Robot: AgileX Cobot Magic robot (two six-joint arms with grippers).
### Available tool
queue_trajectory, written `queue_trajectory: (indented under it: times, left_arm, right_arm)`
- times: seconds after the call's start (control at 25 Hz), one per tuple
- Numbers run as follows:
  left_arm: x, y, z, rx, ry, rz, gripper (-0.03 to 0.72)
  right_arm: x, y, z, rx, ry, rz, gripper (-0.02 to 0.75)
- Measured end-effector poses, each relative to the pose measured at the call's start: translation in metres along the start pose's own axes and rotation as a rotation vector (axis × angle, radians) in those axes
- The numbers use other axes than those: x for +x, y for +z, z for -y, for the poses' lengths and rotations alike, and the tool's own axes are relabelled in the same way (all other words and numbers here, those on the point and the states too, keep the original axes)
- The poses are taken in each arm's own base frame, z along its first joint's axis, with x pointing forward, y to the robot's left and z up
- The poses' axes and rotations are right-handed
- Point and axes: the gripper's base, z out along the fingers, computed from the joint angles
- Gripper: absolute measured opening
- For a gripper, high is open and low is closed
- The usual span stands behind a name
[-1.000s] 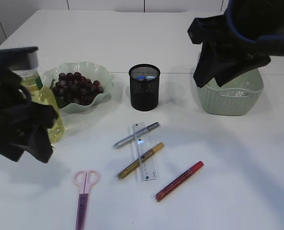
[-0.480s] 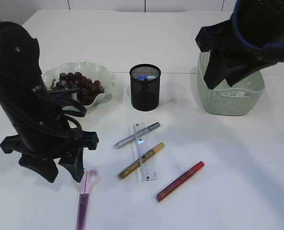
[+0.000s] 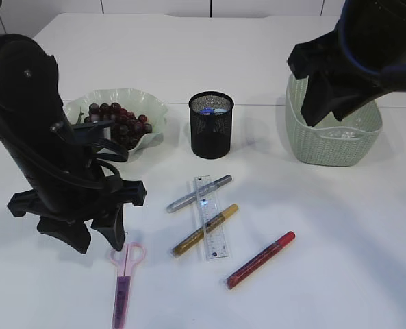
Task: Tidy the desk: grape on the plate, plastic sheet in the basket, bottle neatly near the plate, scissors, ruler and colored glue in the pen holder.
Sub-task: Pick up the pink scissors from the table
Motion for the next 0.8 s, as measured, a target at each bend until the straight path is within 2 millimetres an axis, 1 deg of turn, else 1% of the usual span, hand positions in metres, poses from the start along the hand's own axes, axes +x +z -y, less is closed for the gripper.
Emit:
queue_trajectory:
  times: [0.44, 0.56, 0.68, 0.8]
  left_arm:
    - [0.001, 0.0, 0.005, 0.057, -0.053, -0.017, 0.361]
    - [0.002, 0.0, 0.006, 0.055, -0.093, -0.018, 0.364]
    - [0.009, 0.003, 0.013, -0.009, -0.091, 0.003, 0.382]
    - [0.019, 0.011, 0.018, -0.099, -0.095, 0.029, 0.399]
  right_arm:
    - [0.0, 0.0, -0.002, -0.021, 0.004, -0.001, 0.326]
    - [0.0, 0.0, -0.003, -0.028, 0.005, -0.002, 0.326]
    - [0.0, 0.0, -0.003, -0.028, 0.004, -0.002, 0.326]
    - [0.001, -0.002, -0.003, -0.03, 0.003, 0.004, 0.326]
